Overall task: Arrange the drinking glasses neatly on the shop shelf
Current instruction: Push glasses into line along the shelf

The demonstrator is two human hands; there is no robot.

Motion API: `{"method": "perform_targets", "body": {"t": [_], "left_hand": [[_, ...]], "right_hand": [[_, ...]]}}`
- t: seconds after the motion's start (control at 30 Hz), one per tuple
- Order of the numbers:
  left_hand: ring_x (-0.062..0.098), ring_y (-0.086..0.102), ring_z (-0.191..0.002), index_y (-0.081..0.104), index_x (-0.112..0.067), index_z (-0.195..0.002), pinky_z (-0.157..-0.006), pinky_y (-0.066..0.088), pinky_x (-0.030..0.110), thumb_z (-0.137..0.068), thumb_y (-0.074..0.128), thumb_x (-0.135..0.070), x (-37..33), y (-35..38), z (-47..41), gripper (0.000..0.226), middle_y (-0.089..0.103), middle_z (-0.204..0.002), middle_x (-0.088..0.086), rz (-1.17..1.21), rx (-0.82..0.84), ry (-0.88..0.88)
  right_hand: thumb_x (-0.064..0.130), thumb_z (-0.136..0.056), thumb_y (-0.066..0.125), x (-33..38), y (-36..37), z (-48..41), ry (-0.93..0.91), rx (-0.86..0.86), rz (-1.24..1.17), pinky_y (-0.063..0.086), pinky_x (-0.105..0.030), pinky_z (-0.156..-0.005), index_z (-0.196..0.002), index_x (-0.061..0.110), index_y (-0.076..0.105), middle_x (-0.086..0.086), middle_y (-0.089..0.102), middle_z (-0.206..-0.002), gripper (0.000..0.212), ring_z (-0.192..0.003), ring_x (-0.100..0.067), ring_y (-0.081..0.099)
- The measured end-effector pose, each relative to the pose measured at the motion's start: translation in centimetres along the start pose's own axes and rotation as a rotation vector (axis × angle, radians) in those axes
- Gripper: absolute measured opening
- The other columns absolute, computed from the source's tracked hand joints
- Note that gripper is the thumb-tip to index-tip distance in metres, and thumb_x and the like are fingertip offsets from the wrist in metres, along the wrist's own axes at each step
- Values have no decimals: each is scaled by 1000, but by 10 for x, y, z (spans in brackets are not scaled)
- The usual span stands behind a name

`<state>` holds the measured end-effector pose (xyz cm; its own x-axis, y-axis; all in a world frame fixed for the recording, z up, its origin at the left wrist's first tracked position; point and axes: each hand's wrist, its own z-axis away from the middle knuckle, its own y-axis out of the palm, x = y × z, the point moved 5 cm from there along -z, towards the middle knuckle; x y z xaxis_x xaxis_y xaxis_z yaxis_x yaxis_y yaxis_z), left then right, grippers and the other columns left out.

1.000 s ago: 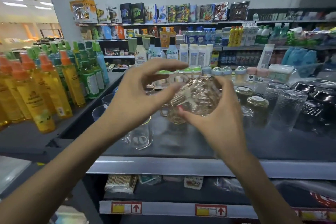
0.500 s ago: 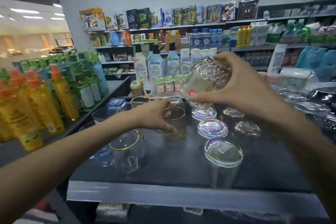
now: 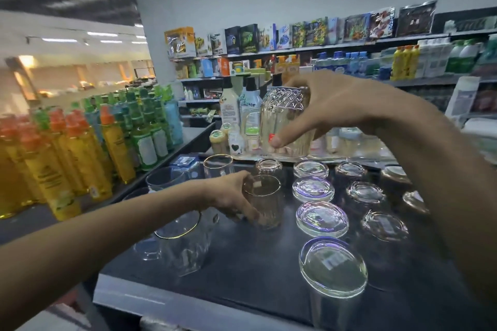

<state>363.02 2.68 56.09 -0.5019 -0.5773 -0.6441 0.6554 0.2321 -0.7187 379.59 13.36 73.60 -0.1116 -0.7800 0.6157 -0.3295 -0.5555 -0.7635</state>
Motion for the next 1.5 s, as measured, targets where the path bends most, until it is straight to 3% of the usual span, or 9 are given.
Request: {"method": "perform_targets", "body": {"t": [0.07, 0.43, 0.5, 0.67, 0.9, 1.1, 1.2, 1.33, 1.5], "left_hand": [[10, 59, -50, 47, -19, -128, -49, 52, 22, -73, 93, -8, 0, 0, -2, 73, 66, -68, -3, 49, 25, -6], [21, 72, -83, 69, -26, -120, -77, 60, 36, -54, 102, -32, -19, -30, 28, 74, 76, -104, 9, 176, -160, 109], [18, 75, -88, 65, -22, -124, -77, 61, 35, -54, 102, -25, -23, -37, 41, 78, 77, -107, 8, 313, -232, 109], [39, 70, -113, 59, 0, -128, -98, 54, 62, -63, 97, -17, -28, -48, 67, 78, 72, -123, 19, 721, -374, 144], [41, 65, -122, 61, -6, -135, -98, 54, 62, -77, 85, -25, -21, -50, 83, 66, 67, -135, 18, 1073, -358, 147], [30, 75, -101, 68, -11, -119, -87, 63, 42, -69, 86, -22, -35, -67, 91, 55, 76, -114, 14, 586, -366, 132], [21, 76, -92, 70, -18, -114, -78, 62, 27, -59, 91, -24, -48, -70, 88, 60, 79, -102, 5, 189, -352, 159], [20, 74, -94, 68, -27, -119, -92, 60, 41, -58, 99, -41, -52, -60, 68, 70, 77, -102, 0, -194, -265, 160], [15, 65, -98, 68, -21, -128, -84, 53, 30, -61, 91, -62, -52, -46, 36, 81, 70, -110, -2, -483, -255, 94]], "right_hand": [[38, -56, 97, 1, -5, -2, -21, -14, -13, 63, -25, -64, -155, 16, 39, 0, 52, -141, 117, -97, -10, 61], [44, -55, 96, -22, -22, 5, -33, -91, -68, 56, -15, -53, -160, 22, 32, 3, 40, -159, 126, -93, -5, 59], [45, -54, 96, -26, -22, 3, -31, -89, -77, 57, -17, -54, -160, 22, 31, 3, 39, -161, 126, -95, -7, 58], [47, -56, 95, -27, -20, -3, -60, -64, -57, 57, -17, -53, -161, 22, 30, 2, 40, -160, 126, -95, -8, 60], [52, -59, 92, -33, -23, -10, -89, -100, -104, 58, -25, -66, -150, 16, 42, -2, 51, -133, 110, -96, -6, 56], [43, -66, 92, -44, -28, -15, -64, -90, -93, 50, -15, -45, -138, 12, 55, -5, 61, -126, 86, -84, -12, 65], [40, -63, 93, -48, -24, -20, -44, -28, -157, 57, -24, -57, -111, 18, 67, -7, 71, -119, 59, -83, -15, 69], [44, -61, 94, -55, -23, -23, -34, 0, -116, 61, -29, -69, -110, 19, 65, -2, 69, -117, 63, -91, -17, 70], [44, -62, 93, -53, -26, -24, 5, 37, -146, 61, -29, -68, -109, 22, 71, -2, 72, -116, 56, -96, -18, 71]]}}
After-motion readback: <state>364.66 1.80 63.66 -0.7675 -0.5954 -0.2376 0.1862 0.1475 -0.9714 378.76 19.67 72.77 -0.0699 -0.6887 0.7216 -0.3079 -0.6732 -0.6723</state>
